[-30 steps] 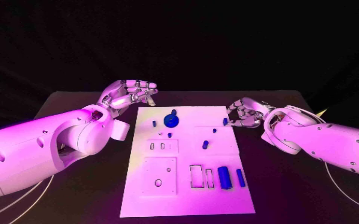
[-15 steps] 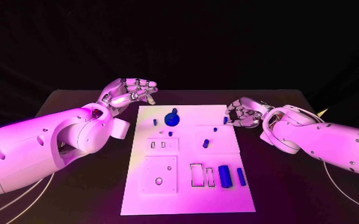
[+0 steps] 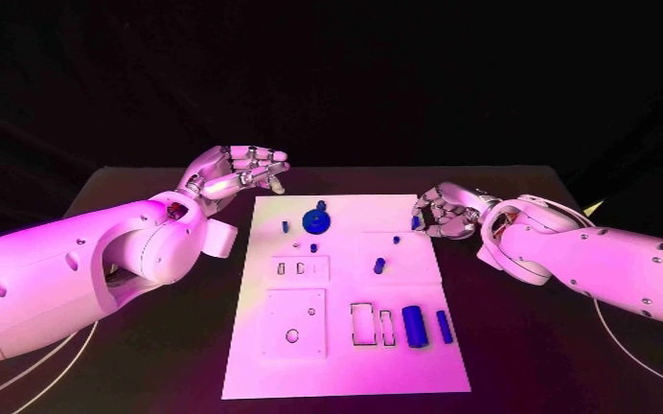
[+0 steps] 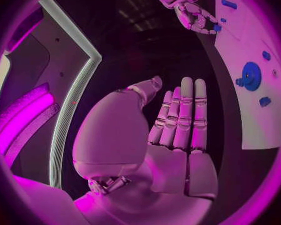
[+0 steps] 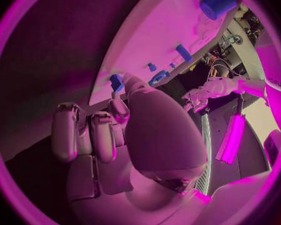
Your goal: Assemble the parts on the task board
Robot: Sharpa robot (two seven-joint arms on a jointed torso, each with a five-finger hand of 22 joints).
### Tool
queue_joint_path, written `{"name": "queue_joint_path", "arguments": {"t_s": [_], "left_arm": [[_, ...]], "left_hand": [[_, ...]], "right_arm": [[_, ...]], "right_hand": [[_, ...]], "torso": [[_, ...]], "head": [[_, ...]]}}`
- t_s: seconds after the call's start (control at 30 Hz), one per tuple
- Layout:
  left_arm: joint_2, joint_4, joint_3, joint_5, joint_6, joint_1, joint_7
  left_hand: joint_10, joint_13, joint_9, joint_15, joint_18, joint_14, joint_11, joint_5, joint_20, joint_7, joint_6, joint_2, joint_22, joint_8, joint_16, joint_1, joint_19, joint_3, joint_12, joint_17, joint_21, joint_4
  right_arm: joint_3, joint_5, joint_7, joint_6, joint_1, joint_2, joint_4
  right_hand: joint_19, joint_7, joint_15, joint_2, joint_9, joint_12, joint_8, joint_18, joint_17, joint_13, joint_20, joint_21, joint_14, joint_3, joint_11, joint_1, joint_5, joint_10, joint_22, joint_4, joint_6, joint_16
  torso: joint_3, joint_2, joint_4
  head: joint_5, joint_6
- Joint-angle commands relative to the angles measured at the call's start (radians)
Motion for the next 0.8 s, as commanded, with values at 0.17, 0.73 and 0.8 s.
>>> {"name": "queue_joint_path", "arguments": {"t_s": [0.17,0.73,0.8], "left_arm": [[0.001,0.002,0.001,-0.001,0.017,0.000,0.007],[-0.002,0.002,0.001,-0.001,0.019,0.000,0.005],[-0.002,0.002,0.001,-0.001,0.019,0.000,0.005]], "left_hand": [[-0.009,0.000,0.001,0.001,0.017,-0.006,-0.001,0.001,-0.001,0.020,-0.005,0.009,0.001,-0.004,0.003,-0.001,-0.005,0.002,-0.006,0.001,0.003,-0.001],[-0.009,0.000,0.002,0.000,0.018,-0.007,-0.001,0.001,-0.001,0.020,-0.005,0.010,0.002,-0.005,0.004,0.001,-0.007,0.003,-0.006,0.001,0.006,-0.003],[-0.009,0.000,0.002,0.000,0.018,-0.007,-0.001,0.001,-0.001,0.020,-0.005,0.010,0.002,-0.005,0.004,0.001,-0.007,0.003,-0.006,0.001,0.006,-0.003]], "right_arm": [[0.000,-0.015,-0.001,0.031,-0.001,0.007,0.000],[0.000,-0.025,-0.016,0.014,-0.006,0.018,-0.015],[0.000,-0.025,-0.016,0.013,-0.006,0.019,-0.015]], "right_hand": [[0.009,-0.003,-0.010,0.001,-0.001,0.011,0.010,-0.005,0.174,0.006,-0.004,0.010,0.080,0.021,-0.004,-0.005,0.007,0.019,0.144,0.001,0.020,0.003],[0.020,-0.016,-0.021,0.032,-0.002,0.022,0.030,-0.008,0.177,0.019,-0.014,0.025,0.081,0.080,-0.016,-0.023,0.013,0.039,0.157,-0.004,0.052,0.004],[0.020,-0.016,-0.021,0.033,-0.002,0.022,0.031,-0.008,0.177,0.019,-0.015,0.025,0.081,0.082,-0.016,-0.022,0.013,0.040,0.157,-0.005,0.053,0.004]], "torso": [[0.0005,0.001,0.0017],[0.0013,0.001,0.0001],[0.0014,0.001,0.0000]], "head": [[0.000,0.003],[0.004,0.000],[0.005,0.000]]}}
